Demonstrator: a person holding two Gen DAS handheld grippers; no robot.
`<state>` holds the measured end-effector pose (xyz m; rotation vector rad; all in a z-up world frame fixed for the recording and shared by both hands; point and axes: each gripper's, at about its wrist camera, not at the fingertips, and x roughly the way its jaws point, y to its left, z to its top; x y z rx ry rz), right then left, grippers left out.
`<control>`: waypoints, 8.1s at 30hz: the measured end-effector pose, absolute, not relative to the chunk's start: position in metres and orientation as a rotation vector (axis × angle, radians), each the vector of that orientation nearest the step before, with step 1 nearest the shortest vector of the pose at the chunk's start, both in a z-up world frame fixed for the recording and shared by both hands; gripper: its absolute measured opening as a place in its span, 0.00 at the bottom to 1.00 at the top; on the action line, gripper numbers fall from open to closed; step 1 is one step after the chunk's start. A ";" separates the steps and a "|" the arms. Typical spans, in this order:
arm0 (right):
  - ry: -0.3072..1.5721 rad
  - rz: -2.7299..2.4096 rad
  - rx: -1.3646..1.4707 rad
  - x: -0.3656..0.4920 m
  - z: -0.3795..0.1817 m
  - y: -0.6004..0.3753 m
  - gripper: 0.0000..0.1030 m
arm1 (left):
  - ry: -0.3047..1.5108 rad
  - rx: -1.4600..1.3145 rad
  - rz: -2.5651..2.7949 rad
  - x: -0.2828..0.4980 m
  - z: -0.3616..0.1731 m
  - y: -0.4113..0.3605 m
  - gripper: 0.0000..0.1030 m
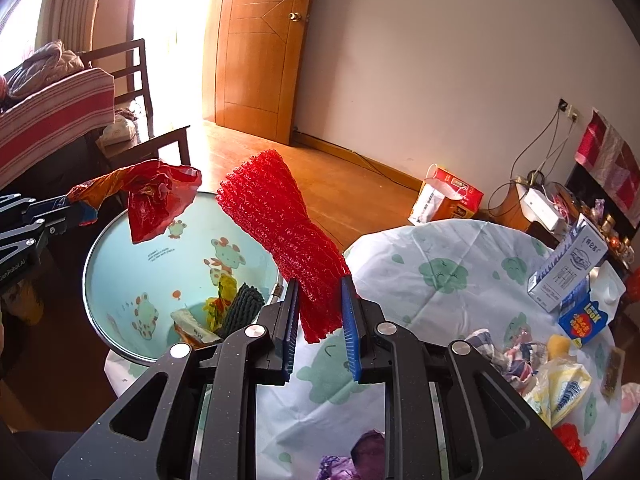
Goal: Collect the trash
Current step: 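Open both tools to drop the red net and blue wrapper into the wastebasket, then grasp the purple wrapper with the left tool while the right tool grasps the red plastic bag, then carry the purple wrapper with the left tool over the wastebasket while the right tool carries the red bag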
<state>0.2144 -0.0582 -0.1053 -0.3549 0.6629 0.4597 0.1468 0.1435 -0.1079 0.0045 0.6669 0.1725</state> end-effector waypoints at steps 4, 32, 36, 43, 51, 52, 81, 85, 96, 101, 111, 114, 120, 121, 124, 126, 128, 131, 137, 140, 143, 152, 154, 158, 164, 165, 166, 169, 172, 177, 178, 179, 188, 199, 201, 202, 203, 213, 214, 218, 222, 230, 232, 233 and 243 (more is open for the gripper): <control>0.664 0.465 -0.363 0.215 -0.106 -0.053 0.20 | 0.668 0.000 0.175 0.148 -0.108 0.146 0.18; 0.666 0.483 -0.391 0.214 -0.107 -0.039 0.20 | 0.665 -0.006 0.182 0.147 -0.111 0.146 0.18; 0.667 0.486 -0.395 0.213 -0.108 -0.036 0.21 | 0.667 -0.010 0.184 0.147 -0.111 0.147 0.18; 0.666 0.493 -0.406 0.212 -0.108 -0.032 0.21 | 0.667 -0.011 0.186 0.147 -0.111 0.147 0.18; 0.669 0.510 -0.429 0.212 -0.110 -0.023 0.21 | 0.665 -0.011 0.182 0.147 -0.111 0.148 0.21; 0.671 0.514 -0.431 0.212 -0.110 -0.022 0.23 | 0.667 -0.012 0.180 0.147 -0.112 0.148 0.22; 0.630 0.150 -0.124 0.122 -0.101 -0.283 0.75 | 0.709 0.022 0.012 0.145 -0.134 0.055 0.89; 0.641 0.091 -0.083 0.103 -0.116 -0.324 0.76 | 0.720 0.079 -0.078 0.147 -0.127 0.009 0.89; 0.624 -0.033 0.021 0.081 -0.132 -0.394 0.80 | 0.651 0.144 -0.255 0.153 -0.115 -0.093 0.89; 0.636 -0.039 0.064 0.076 -0.143 -0.406 0.81 | 0.704 0.186 -0.277 0.163 -0.134 -0.113 0.88; 0.642 -0.018 0.068 0.077 -0.152 -0.400 0.81 | 0.767 0.145 -0.384 0.168 -0.145 -0.108 0.21; 0.648 -0.021 0.071 0.079 -0.154 -0.398 0.81 | 0.755 0.145 -0.385 0.165 -0.141 -0.106 0.19; 0.640 -0.026 0.062 0.082 -0.148 -0.396 0.81 | 0.712 0.122 -0.390 0.150 -0.120 -0.090 0.19; 0.634 -0.028 0.064 0.084 -0.145 -0.397 0.81 | 0.696 0.121 -0.388 0.146 -0.115 -0.087 0.19; 0.624 -0.042 0.055 0.094 -0.136 -0.396 0.81 | 0.664 0.113 -0.371 0.141 -0.101 -0.075 0.19; 0.621 -0.042 0.051 0.103 -0.131 -0.394 0.81 | 0.655 0.101 -0.349 0.141 -0.097 -0.066 0.19; 0.636 -0.036 0.036 0.114 -0.128 -0.390 0.81 | 0.646 0.093 -0.320 0.143 -0.094 -0.057 0.19; 0.672 -0.043 0.010 0.137 -0.126 -0.384 0.81 | 0.640 0.083 -0.276 0.147 -0.092 -0.043 0.19; 0.841 0.019 0.035 0.182 -0.141 -0.379 0.33 | 0.648 0.061 -0.205 0.157 -0.098 -0.014 0.19; 0.842 0.035 0.038 0.179 -0.139 -0.376 0.18 | 0.658 0.040 -0.180 0.160 -0.102 -0.001 0.19; 0.789 0.026 0.032 0.167 -0.126 -0.372 0.13 | 0.657 0.037 -0.166 0.160 -0.103 0.007 0.19; 0.627 0.064 0.019 0.142 -0.081 -0.342 0.13 | 0.641 0.010 -0.121 0.156 -0.097 0.028 0.19; 0.608 0.102 0.014 0.141 -0.074 -0.328 0.13 | 0.638 0.012 -0.110 0.155 -0.096 0.033 0.19; 0.599 0.164 -0.011 0.145 -0.069 -0.298 0.13 | 0.643 0.013 -0.080 0.155 -0.098 0.045 0.19; 0.603 0.250 -0.054 0.161 -0.070 -0.246 0.13 | 0.650 0.003 -0.038 0.154 -0.101 0.065 0.19; 0.602 0.264 -0.061 0.164 -0.071 -0.238 0.13 | 0.649 0.002 -0.033 0.153 -0.101 0.067 0.19; 0.602 0.272 -0.066 0.166 -0.072 -0.232 0.13 | 0.649 0.000 -0.028 0.153 -0.101 0.070 0.19; 0.604 0.300 -0.079 0.173 -0.075 -0.212 0.13 | 0.650 -0.006 -0.013 0.152 -0.102 0.079 0.19; 0.609 0.322 -0.098 0.179 -0.079 -0.194 0.13 | 0.650 -0.011 0.001 0.151 -0.103 0.088 0.19; 0.619 0.353 -0.119 0.189 -0.086 -0.169 0.13 | 0.647 -0.009 0.029 0.151 -0.105 0.099 0.19; 0.622 0.357 -0.123 0.191 -0.087 -0.167 0.13 | 0.648 -0.008 0.034 0.151 -0.105 0.101 0.19; 0.625 0.364 -0.128 0.193 -0.088 -0.162 0.13 | 0.652 -0.006 0.039 0.151 -0.107 0.102 0.19; 0.637 0.403 -0.166 0.207 -0.095 -0.128 0.13 | 0.673 -0.010 0.078 0.153 -0.115 0.119 0.19; 0.654 0.441 -0.195 0.215 -0.104 -0.101 0.13 | 0.687 -0.023 0.119 0.155 -0.118 0.134 0.19; 0.657 0.447 -0.203 0.216 -0.105 -0.098 0.13 | 0.689 -0.025 0.125 0.155 -0.118 0.136 0.19; 0.658 0.452 -0.212 0.216 -0.106 -0.094 0.13 | 0.690 -0.026 0.126 0.155 -0.118 0.137 0.19; 0.659 0.455 -0.215 0.216 -0.106 -0.091 0.13 | 0.692 -0.028 0.127 0.155 -0.119 0.138 0.19; 0.664 0.485 -0.241 0.221 -0.109 -0.071 0.13 | 0.696 -0.049 0.149 0.155 -0.118 0.151 0.19; 0.664 0.489 -0.245 0.222 -0.110 -0.068 0.13 | 0.696 -0.050 0.152 0.155 -0.117 0.152 0.19; 0.666 0.498 -0.260 0.220 -0.111 -0.062 0.13 | 0.695 -0.056 0.157 0.155 -0.117 0.156 0.19; 0.666 0.504 -0.270 0.219 -0.111 -0.055 0.13 | 0.695 -0.059 0.158 0.155 -0.116 0.155 0.19; 0.664 0.512 -0.279 0.220 -0.110 -0.049 0.13 | 0.695 -0.062 0.162 0.154 -0.115 0.156 0.19; 0.665 0.515 -0.281 0.219 -0.111 -0.048 0.13 | 0.694 -0.064 0.164 0.155 -0.114 0.157 0.19; 0.665 0.515 -0.282 0.219 -0.111 -0.047 0.13 | 0.693 -0.064 0.165 0.155 -0.114 0.158 0.19; 0.666 0.520 -0.286 0.220 -0.113 -0.041 0.13 | 0.693 -0.065 0.170 0.156 -0.113 0.160 0.19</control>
